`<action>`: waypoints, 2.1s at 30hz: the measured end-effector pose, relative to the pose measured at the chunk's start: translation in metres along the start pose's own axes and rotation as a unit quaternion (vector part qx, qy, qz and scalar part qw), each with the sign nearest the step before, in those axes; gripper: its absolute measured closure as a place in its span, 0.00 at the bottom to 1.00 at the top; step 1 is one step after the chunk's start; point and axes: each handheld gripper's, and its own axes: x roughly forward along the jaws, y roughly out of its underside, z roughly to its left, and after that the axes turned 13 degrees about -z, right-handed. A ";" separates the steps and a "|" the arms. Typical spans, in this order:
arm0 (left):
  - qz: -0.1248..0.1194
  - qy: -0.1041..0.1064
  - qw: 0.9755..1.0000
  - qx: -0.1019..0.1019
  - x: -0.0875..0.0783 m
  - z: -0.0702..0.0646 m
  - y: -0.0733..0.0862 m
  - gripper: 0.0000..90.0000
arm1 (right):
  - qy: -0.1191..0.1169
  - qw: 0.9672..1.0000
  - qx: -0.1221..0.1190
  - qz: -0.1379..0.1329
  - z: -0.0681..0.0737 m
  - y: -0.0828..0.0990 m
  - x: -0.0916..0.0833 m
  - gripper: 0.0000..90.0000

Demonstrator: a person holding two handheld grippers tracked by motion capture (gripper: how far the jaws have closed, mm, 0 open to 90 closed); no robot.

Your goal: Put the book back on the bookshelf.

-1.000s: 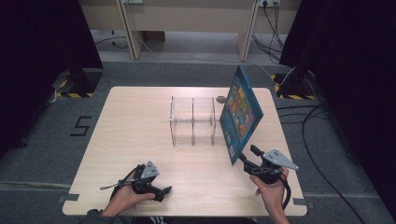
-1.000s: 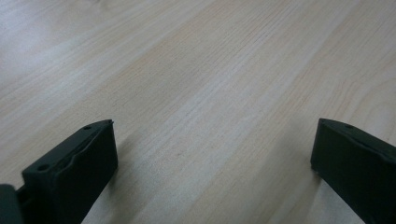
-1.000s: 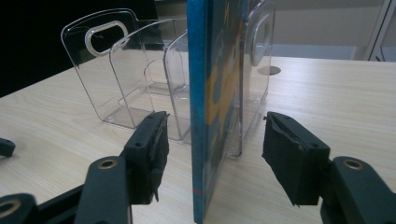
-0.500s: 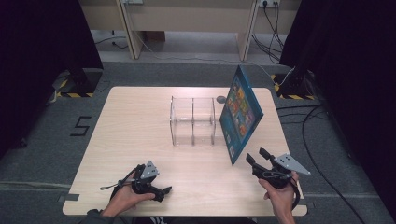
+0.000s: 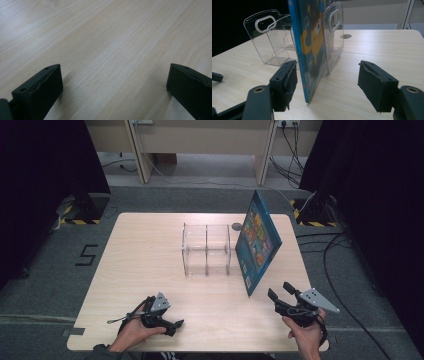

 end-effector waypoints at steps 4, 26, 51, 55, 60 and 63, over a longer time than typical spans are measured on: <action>0.000 0.000 1.000 0.000 0.000 0.000 0.000 0.00 | -0.008 1.000 0.000 0.001 0.000 0.001 -0.004 0.32; 0.000 0.000 1.000 0.000 0.000 0.000 0.000 0.00 | -0.018 0.999 -0.018 0.029 -0.001 0.009 -0.028 0.18; 0.000 0.000 1.000 0.000 0.000 0.000 0.000 0.00 | -0.033 0.995 -0.055 0.076 0.001 0.016 -0.047 0.17; 0.000 0.000 1.000 0.001 0.000 0.000 0.000 0.00 | -0.034 0.994 -0.063 0.085 0.002 0.018 -0.049 0.17; 0.000 0.000 1.000 0.001 0.000 0.000 0.000 0.00 | -0.038 0.992 -0.069 0.097 0.003 0.020 -0.051 0.17; 0.000 0.000 1.000 0.000 0.000 0.000 0.000 0.00 | -0.037 0.991 -0.068 0.105 0.003 0.022 -0.051 0.17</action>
